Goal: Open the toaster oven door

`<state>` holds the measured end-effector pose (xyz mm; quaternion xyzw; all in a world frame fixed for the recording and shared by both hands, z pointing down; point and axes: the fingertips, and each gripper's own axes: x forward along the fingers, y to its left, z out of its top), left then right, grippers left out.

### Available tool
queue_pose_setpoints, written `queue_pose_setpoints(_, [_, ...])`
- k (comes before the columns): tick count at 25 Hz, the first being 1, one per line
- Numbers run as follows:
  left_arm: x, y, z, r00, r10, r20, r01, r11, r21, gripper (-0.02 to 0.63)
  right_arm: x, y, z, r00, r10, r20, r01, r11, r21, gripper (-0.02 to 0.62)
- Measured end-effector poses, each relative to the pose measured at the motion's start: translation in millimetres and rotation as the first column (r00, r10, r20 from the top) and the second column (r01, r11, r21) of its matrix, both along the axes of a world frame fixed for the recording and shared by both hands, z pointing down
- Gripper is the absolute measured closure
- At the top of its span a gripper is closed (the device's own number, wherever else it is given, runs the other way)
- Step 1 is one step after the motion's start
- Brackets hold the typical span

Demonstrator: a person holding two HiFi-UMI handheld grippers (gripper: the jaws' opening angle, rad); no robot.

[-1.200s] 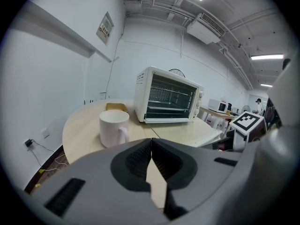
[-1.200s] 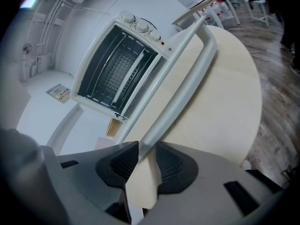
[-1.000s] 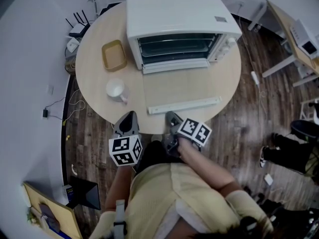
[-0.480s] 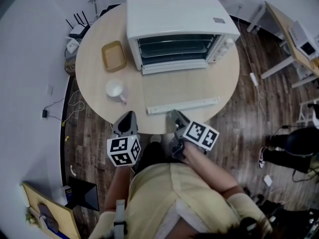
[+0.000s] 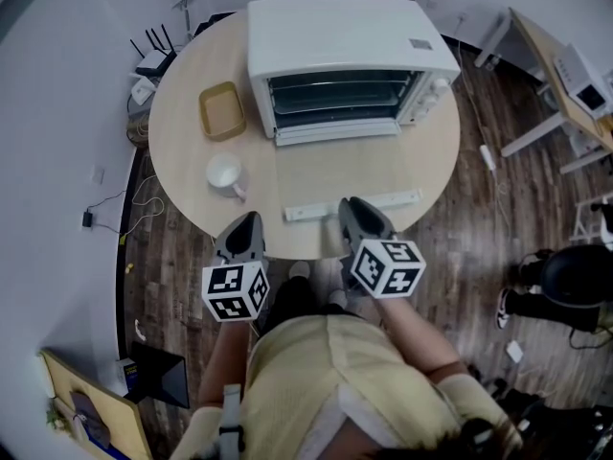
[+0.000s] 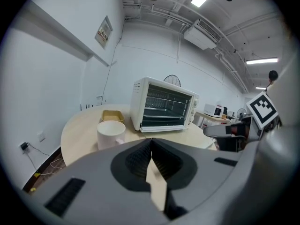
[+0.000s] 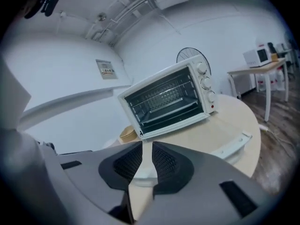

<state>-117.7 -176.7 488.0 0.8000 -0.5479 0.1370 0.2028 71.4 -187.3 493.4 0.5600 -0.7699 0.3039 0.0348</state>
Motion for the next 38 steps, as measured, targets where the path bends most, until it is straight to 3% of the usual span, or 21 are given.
queue_pose_setpoints(7, [1.3,1.7,-5.0,1.000,0.009,-0.008,-0.009,1.000,0.009,0.603,5.5,-1.1,-18.1,0.985,-0.025,-0.173,0.043,0.994,0.101,0.570])
queue_pose_setpoints(17, [4.1,3.5,-4.2,1.000,0.014,-0.012,-0.014,1.000,0.007,0.603,-3.6,2.8,-24.3,0.969,-0.071,-0.239,0.102,0.987,0.122,0.594])
queue_pose_setpoints(38, [4.6,-3.4,-1.3,1.000,0.020,0.001,-0.020,1.000,-0.003,0.604,-6.5,-5.3,-25.9,0.973,-0.084,-0.214,0.113,0.985,0.128,0.594])
